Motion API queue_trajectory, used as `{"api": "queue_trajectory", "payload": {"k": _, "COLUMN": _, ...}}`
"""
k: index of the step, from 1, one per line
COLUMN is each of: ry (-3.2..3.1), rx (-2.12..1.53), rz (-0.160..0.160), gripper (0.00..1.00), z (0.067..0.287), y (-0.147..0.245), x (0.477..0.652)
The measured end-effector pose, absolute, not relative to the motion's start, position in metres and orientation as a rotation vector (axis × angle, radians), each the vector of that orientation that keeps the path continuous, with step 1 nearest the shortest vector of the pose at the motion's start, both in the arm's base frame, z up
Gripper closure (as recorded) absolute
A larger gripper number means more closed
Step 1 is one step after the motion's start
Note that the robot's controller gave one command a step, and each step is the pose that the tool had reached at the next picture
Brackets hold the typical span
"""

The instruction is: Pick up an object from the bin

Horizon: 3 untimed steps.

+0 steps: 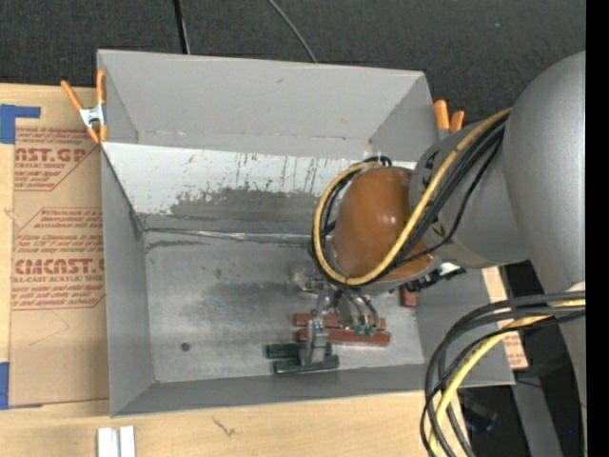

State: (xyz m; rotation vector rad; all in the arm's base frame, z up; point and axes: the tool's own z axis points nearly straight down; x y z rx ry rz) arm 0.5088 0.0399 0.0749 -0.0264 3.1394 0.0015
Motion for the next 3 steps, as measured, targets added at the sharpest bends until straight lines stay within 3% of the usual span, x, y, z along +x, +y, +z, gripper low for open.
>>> {"api": "queue_trajectory", "payload": {"k": 1, "ry": 3.139, "rx": 0.141, "rz": 0.001, "gripper": 1.00, "z": 0.073, "y": -0.006, "x": 0.498}}
{"api": "queue_trajectory", "payload": {"k": 2, "ry": 3.138, "rx": 0.141, "rz": 0.001, "gripper": 1.00, "z": 0.073, "y": -0.006, "x": 0.498}}
{"api": "queue_trajectory", "payload": {"k": 3, "ry": 3.129, "rx": 0.212, "rz": 0.002, "gripper": 1.00, "z": 0.237, "y": 0.010, "x": 0.528}}
